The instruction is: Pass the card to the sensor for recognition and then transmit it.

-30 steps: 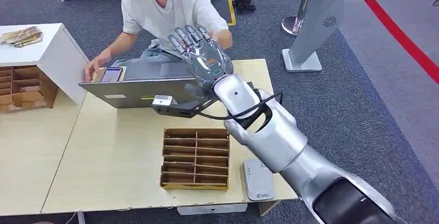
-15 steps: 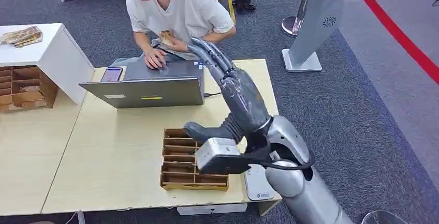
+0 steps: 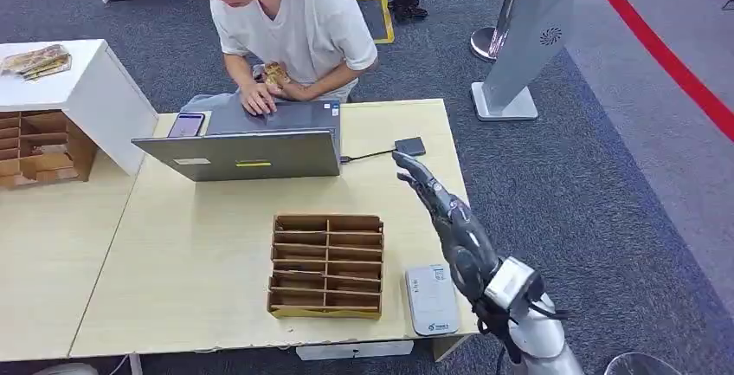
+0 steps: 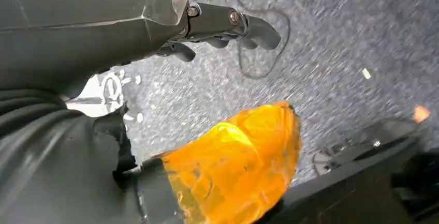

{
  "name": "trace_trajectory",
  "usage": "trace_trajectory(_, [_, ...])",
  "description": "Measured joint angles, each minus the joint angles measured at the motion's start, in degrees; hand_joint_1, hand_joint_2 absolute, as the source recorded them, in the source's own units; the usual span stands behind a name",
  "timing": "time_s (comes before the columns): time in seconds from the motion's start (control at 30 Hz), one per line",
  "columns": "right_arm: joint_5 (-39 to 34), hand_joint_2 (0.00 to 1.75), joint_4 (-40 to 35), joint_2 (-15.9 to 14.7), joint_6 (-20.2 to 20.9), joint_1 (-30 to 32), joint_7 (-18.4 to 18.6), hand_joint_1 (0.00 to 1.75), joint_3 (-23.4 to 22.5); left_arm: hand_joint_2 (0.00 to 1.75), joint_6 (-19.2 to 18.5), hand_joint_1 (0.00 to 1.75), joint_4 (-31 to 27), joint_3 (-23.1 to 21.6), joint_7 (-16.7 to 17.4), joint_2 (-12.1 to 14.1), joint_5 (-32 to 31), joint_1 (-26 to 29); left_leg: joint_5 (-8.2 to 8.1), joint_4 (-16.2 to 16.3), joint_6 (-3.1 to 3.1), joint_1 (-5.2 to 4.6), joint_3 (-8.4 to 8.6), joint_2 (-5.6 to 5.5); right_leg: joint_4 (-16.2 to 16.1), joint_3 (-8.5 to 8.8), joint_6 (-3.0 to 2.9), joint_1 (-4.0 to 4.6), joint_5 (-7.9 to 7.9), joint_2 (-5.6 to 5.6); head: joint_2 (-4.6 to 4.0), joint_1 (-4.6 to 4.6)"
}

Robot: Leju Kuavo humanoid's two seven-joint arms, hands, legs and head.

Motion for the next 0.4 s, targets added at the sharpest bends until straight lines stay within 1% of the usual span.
trace_trajectory(0.2, [0.9,0.0,4.6,1.2,-2.3,0.9,1.1,0.0,-0.6,0.0,-0.2,0.0,0.0,0.0,1.1,0.0,0.0,-0.3,0.01,0.0,0.0,0.02,0.01,0.02,0.0,0.0,-0.01,0.01,0.0,-0.01,0.0,0.02])
trace_trajectory(0.27, [0.8,0.0,6.0,1.7,-2.6,0.9,1.1,0.0,-0.9,0.0,-0.2,0.0,0.0,0.1,1.4,-0.1,0.2,-0.4,0.02,0.0,0.0,0.01,0.0,0.01,0.0,0.01,-0.01,0.01,0.0,-0.01,0.0,0.0])
trace_trajectory(0.4, [-1.6,0.0,7.2,2.4,-2.0,0.3,1.0,0.0,-1.4,0.0,-0.7,0.0,0.0,0.2,2.1,-0.1,0.1,-0.8,0.02,0.0,0.0,0.0,0.0,0.01,0.0,0.01,-0.01,0.0,0.0,-0.01,0.0,0.02])
